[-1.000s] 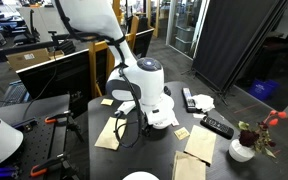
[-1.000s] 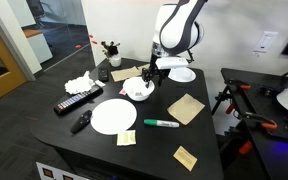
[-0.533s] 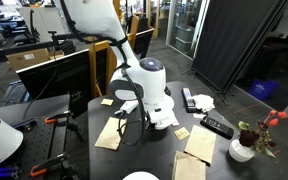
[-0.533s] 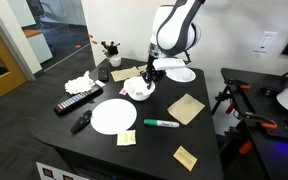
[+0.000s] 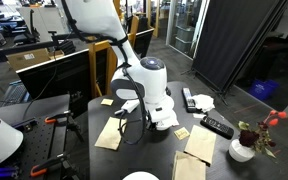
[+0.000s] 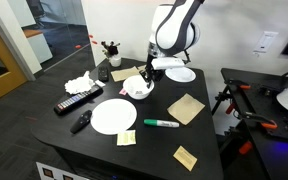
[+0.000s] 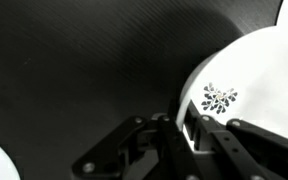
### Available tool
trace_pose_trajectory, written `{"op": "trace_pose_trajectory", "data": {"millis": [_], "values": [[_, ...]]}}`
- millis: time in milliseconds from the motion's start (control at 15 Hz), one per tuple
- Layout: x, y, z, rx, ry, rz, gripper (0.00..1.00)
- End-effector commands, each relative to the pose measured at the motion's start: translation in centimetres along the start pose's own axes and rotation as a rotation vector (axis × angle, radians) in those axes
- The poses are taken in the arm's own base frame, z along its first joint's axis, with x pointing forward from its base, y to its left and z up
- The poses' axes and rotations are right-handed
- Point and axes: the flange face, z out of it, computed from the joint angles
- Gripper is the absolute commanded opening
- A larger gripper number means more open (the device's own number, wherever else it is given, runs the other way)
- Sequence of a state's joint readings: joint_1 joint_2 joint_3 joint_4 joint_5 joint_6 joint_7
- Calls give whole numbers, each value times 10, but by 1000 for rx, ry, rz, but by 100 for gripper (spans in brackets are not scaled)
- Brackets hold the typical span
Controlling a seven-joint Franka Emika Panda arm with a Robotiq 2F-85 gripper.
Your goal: Move the white bowl to the right
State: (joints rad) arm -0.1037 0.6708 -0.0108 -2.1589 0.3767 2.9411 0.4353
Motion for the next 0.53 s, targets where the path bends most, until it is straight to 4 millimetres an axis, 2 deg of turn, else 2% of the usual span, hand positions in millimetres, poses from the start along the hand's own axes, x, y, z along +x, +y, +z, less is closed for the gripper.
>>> {"op": "trace_pose_trajectory", "data": {"millis": [0,467], "values": [[-1,17,-8,-51,-7,67,3],[-10,51,-11,-119,-31,154,3]]}}
